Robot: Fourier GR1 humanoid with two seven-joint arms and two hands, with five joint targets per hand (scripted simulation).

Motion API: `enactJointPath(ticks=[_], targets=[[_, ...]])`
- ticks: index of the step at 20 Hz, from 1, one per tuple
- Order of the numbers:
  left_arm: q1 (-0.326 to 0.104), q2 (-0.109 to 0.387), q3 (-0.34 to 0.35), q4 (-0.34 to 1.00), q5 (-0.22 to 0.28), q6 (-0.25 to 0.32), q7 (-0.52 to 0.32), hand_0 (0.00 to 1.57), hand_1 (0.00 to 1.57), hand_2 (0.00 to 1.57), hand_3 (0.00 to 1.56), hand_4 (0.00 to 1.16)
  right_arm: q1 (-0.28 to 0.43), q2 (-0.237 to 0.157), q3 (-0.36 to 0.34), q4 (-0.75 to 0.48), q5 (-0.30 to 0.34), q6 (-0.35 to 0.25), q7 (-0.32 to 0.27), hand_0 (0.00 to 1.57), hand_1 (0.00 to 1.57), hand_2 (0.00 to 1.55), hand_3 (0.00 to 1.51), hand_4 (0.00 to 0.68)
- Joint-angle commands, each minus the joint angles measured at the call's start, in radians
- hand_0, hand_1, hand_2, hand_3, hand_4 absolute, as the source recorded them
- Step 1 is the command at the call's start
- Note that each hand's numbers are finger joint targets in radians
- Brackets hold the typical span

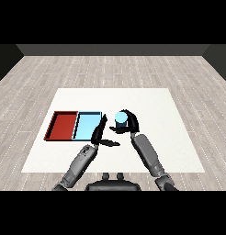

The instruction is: Pick the blue can and put it in the blue box

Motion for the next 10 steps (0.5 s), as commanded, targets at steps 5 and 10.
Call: enactJointPath(ticks=[5, 10], targets=[[-0.118, 0.000, -0.080, 0.139, 0.144, 0.078, -0.040, 0.00, 0.00, 0.00, 0.00, 0.00, -0.084, 0.002, 0.057, 0.028, -0.083, -0.072, 0.006, 1.44, 1.44, 1.47, 1.36, 0.552], [-0.061, 0.000, -0.134, 0.056, 0.141, 0.147, -0.017, 0.00, 0.00, 0.00, 0.00, 0.00, 0.041, -0.009, 0.030, -0.066, -0.025, 0.027, -0.003, 1.44, 1.44, 1.46, 1.37, 0.553]])
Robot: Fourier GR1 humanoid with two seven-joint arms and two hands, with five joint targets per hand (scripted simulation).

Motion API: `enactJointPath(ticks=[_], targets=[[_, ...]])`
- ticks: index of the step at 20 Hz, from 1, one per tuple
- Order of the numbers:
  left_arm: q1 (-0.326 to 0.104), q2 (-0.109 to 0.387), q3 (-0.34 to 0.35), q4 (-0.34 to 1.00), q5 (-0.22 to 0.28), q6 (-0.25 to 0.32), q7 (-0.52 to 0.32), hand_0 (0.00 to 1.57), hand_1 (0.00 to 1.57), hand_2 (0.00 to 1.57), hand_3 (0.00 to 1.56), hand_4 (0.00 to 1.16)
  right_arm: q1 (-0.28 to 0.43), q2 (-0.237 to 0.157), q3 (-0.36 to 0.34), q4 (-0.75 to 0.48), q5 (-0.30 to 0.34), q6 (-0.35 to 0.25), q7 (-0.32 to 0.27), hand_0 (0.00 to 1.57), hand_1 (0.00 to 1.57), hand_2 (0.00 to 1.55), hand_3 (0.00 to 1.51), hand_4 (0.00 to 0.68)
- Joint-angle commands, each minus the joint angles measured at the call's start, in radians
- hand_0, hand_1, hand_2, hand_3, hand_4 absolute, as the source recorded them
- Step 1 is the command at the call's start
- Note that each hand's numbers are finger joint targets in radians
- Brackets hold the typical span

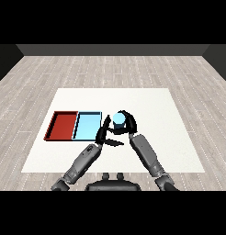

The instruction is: Pick the blue can and put it in the blue box

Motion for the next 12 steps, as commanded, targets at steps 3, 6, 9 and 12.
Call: enactJointPath(ticks=[3, 6, 9, 12], targets=[[-0.061, 0.000, -0.033, 0.065, 0.074, 0.024, -0.025, 0.00, 0.00, 0.00, 0.00, 0.00, 0.116, -0.001, 0.065, -0.140, 0.046, -0.018, 0.036, 1.45, 1.45, 1.46, 1.37, 0.555], [-0.051, 0.000, -0.010, 0.036, 0.056, 0.002, 0.024, 0.00, 0.00, 0.00, 0.00, 0.00, -0.031, 0.003, 0.045, -0.021, -0.012, -0.040, 0.022, 1.43, 1.43, 1.46, 1.38, 0.559], [-0.143, 0.000, -0.038, 0.127, 0.106, 0.046, -0.006, 0.00, 0.00, 0.00, 0.00, 0.00, 0.057, 0.003, 0.095, -0.086, -0.010, -0.025, -0.001, 1.42, 1.42, 1.46, 1.36, 0.559], [-0.091, 0.000, -0.075, 0.114, 0.101, 0.053, -0.021, 0.00, 0.00, 0.00, 0.00, 0.00, 0.004, 0.003, 0.102, -0.001, -0.047, -0.043, -0.046, 1.43, 1.43, 1.46, 1.37, 0.552]])
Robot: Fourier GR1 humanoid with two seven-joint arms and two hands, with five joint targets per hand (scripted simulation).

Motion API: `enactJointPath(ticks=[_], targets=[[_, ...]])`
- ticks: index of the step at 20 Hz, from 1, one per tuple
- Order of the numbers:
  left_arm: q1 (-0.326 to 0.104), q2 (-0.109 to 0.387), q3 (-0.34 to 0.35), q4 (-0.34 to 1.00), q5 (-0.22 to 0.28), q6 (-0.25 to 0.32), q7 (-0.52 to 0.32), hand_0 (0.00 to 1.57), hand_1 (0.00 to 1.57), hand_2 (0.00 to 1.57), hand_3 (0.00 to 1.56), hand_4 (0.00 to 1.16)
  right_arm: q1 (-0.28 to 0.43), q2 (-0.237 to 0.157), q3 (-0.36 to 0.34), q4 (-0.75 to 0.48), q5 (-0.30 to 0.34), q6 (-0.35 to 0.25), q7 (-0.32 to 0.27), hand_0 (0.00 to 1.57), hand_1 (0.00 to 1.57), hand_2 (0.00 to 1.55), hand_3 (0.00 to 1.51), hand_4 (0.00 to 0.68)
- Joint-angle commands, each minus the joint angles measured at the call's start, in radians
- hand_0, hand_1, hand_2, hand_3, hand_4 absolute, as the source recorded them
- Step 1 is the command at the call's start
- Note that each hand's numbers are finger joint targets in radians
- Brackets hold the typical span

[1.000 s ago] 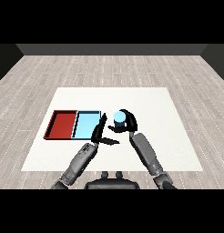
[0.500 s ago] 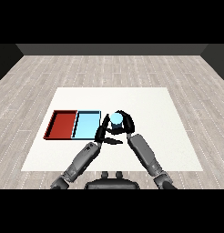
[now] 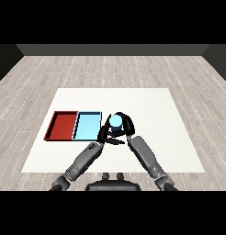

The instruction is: Pick the blue can and put it in the blue box

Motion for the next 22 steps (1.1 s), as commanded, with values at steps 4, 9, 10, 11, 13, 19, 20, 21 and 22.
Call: enactJointPath(ticks=[4, 9, 10, 11, 13, 19, 20, 21, 22], targets=[[-0.070, -0.001, 0.039, 0.015, -0.015, 0.000, 0.082, 0.00, 0.00, 0.00, 0.00, 0.00, -0.003, 0.000, 0.090, -0.043, -0.035, -0.093, 0.015, 1.43, 1.43, 1.46, 1.38, 0.547], [-0.095, -0.001, -0.047, 0.070, 0.063, 0.049, 0.012, 0.00, 0.00, 0.00, 0.00, 0.00, -0.039, 0.000, 0.036, 0.026, -0.050, -0.021, -0.002, 1.43, 1.43, 1.46, 1.37, 0.533], [-0.106, -0.001, -0.053, 0.151, 0.118, 0.018, -0.083, 0.00, 0.00, 0.00, 0.00, 0.00, -0.046, 0.000, 0.041, 0.020, -0.046, -0.031, 0.000, 1.43, 1.43, 1.46, 1.37, 0.533], [-0.105, -0.001, -0.027, 0.086, 0.061, 0.021, -0.023, 0.00, 0.00, 0.00, 0.00, 0.00, -0.004, 0.000, 0.097, 0.002, -0.047, -0.075, 0.004, 1.44, 1.44, 1.47, 1.38, 0.531], [-0.192, -0.001, -0.090, 0.142, 0.163, 0.076, -0.048, 0.00, 0.00, 0.00, 0.00, 0.00, 0.031, 0.000, 0.091, -0.109, -0.026, -0.070, 0.057, 1.45, 1.45, 1.46, 1.37, 0.525], [-0.116, -0.001, -0.076, 0.127, 0.073, 0.038, -0.049, 0.00, 0.00, 0.00, 0.00, 0.00, -0.061, 0.000, 0.138, 0.100, -0.075, -0.099, -0.077, 1.43, 1.43, 1.45, 1.35, 0.515], [-0.157, 0.000, -0.041, 0.093, 0.067, 0.036, 0.026, 0.00, 0.00, 0.00, 0.00, 0.00, -0.003, 0.000, 0.169, 0.020, -0.074, -0.086, -0.028, 1.44, 1.44, 1.45, 1.35, 0.501], [-0.185, 0.000, -0.061, 0.174, 0.121, 0.043, -0.052, 0.00, 0.00, 0.00, 0.00, 0.00, -0.019, 0.000, 0.101, 0.060, -0.058, -0.032, -0.054, 1.44, 1.44, 1.45, 1.35, 0.487], [-0.155, 0.000, -0.052, 0.175, 0.112, 0.026, -0.056, 0.00, 0.00, 0.00, 0.00, 0.00, -0.063, 0.000, 0.097, 0.016, -0.059, -0.085, 0.008, 1.44, 1.44, 1.45, 1.36, 0.483]])
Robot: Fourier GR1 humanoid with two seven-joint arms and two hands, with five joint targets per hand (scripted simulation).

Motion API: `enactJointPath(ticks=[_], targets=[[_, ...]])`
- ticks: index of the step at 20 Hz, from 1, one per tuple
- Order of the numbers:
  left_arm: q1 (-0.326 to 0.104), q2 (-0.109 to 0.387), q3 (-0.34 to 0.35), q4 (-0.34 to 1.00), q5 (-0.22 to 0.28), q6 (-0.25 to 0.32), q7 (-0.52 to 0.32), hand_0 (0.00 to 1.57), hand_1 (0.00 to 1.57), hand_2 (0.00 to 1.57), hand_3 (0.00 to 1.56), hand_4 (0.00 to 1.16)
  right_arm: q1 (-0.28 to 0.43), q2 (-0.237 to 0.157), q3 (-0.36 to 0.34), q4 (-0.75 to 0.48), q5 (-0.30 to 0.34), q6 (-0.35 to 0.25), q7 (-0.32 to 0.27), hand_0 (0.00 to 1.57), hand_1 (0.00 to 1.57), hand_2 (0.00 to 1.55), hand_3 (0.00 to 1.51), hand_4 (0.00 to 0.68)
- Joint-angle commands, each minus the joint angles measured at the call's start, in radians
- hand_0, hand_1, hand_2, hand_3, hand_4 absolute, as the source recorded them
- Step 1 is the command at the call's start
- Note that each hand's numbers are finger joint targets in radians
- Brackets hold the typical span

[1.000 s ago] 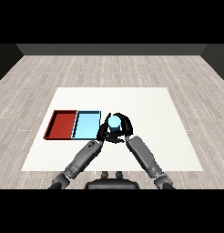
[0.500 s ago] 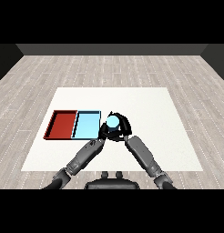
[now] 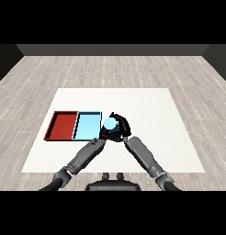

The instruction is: Pick the blue can and put it in the blue box

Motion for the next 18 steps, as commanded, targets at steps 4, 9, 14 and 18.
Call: enactJointPath(ticks=[4, 9, 14, 18], targets=[[-0.024, -0.011, -0.006, 0.023, 0.017, 0.086, 0.032, 0.00, 0.00, 0.00, 0.00, 0.61, -0.021, 0.008, 0.049, 0.007, -0.019, -0.029, -0.019, 1.45, 1.45, 1.45, 1.37, 0.498], [-0.036, -0.011, -0.097, -0.017, 0.076, 0.257, 0.076, 1.57, 1.57, 1.57, 1.48, 1.14, -0.030, 0.008, 0.054, -0.008, -0.058, -0.039, -0.003, 1.43, 1.43, 1.46, 1.38, 0.524], [-0.046, -0.010, -0.049, 0.021, 0.037, 0.242, 0.075, 1.57, 1.57, 1.55, 1.46, 1.14, -0.005, 0.007, 0.029, -0.094, 0.002, -0.008, 0.073, 1.42, 1.42, 1.46, 1.38, 0.531], [-0.005, -0.010, -0.048, -0.002, 0.002, 0.241, 0.044, 1.57, 1.57, 1.56, 1.47, 1.14, -0.001, 0.008, 0.025, -0.015, -0.025, -0.006, -0.002, 1.43, 1.43, 1.46, 1.38, 0.531]])
